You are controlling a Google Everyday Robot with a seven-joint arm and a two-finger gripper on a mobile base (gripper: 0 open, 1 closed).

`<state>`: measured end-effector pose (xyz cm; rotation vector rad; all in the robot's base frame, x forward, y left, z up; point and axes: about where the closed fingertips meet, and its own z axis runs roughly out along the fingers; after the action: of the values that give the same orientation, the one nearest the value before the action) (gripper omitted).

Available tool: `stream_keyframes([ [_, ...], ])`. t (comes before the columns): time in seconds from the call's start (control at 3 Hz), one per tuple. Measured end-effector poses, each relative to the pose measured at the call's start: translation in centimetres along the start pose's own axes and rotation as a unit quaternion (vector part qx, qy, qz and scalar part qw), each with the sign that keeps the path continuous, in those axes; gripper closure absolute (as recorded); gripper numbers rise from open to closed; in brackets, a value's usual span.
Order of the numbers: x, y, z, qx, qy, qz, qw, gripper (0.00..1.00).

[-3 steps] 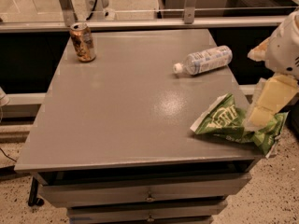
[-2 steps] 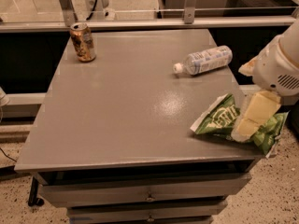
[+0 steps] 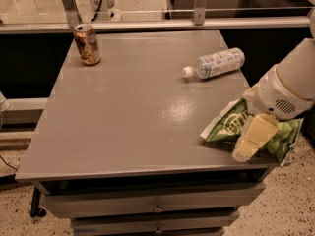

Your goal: Move green jalapeno chip bag near blue plastic bottle

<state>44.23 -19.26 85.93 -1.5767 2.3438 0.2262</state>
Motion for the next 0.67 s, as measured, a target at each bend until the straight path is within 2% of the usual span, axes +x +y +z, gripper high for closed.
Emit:
stream_keyframes([
  [0.33,0.50,0.60,1.27,-0.012,-0.005,0.009,0.9999,0.17],
  [0.67,0.22,0.36,1.33,-0.012,-0.014,0.009,0.9998,0.41],
])
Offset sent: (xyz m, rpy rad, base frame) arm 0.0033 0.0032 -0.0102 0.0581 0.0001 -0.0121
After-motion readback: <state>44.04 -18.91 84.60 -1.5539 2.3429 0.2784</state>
